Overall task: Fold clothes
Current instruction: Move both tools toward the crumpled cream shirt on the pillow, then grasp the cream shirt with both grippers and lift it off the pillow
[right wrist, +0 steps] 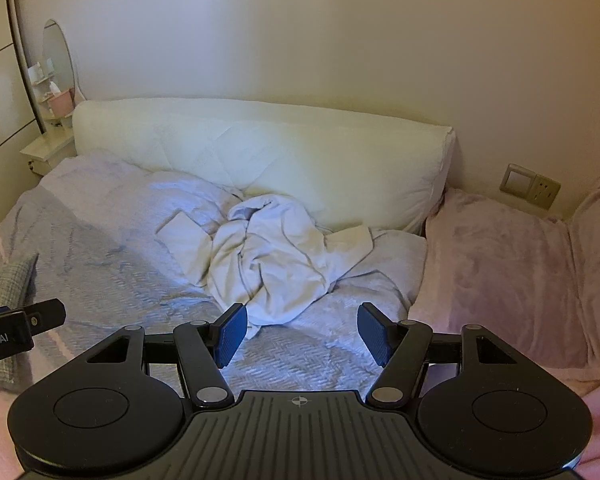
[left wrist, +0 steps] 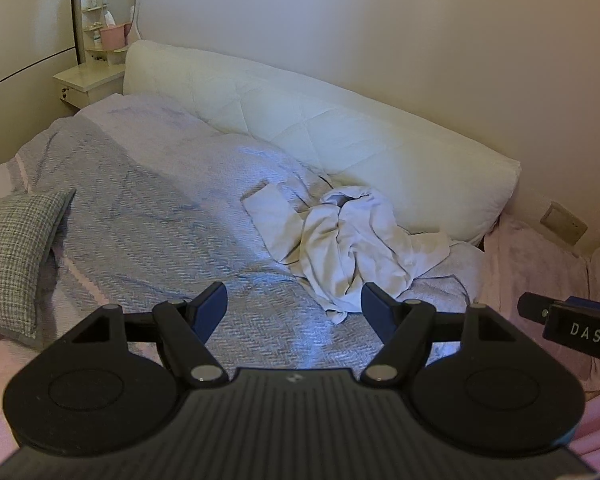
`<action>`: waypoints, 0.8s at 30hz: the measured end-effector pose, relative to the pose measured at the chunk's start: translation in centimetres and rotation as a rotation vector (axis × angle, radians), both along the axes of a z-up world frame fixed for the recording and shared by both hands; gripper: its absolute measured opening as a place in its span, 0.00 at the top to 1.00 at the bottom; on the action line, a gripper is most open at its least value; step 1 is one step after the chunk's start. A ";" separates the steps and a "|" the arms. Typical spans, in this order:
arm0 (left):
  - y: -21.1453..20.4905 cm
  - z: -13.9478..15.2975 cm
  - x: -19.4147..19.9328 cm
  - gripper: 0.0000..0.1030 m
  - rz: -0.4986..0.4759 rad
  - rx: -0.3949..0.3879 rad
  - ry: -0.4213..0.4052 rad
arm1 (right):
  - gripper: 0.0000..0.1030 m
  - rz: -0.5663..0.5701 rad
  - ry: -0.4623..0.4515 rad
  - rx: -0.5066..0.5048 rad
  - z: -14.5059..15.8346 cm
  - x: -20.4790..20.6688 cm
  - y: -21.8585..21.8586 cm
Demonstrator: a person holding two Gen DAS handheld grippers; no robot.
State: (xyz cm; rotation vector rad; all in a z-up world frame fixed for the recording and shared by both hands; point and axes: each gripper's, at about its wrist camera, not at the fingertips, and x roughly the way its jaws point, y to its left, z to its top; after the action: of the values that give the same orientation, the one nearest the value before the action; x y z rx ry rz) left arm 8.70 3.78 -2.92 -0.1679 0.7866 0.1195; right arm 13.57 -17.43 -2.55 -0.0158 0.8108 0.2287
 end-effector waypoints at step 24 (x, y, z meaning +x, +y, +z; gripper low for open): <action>-2.5 -2.0 9.1 0.31 0.000 0.010 0.044 | 0.37 0.013 0.078 -0.005 -2.4 8.5 -1.5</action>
State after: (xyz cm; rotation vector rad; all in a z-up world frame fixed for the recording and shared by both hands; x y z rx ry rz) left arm 17.75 1.31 -4.88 -0.1561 0.8295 0.1273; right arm 22.09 -18.92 -4.93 -0.0171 0.8891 0.2404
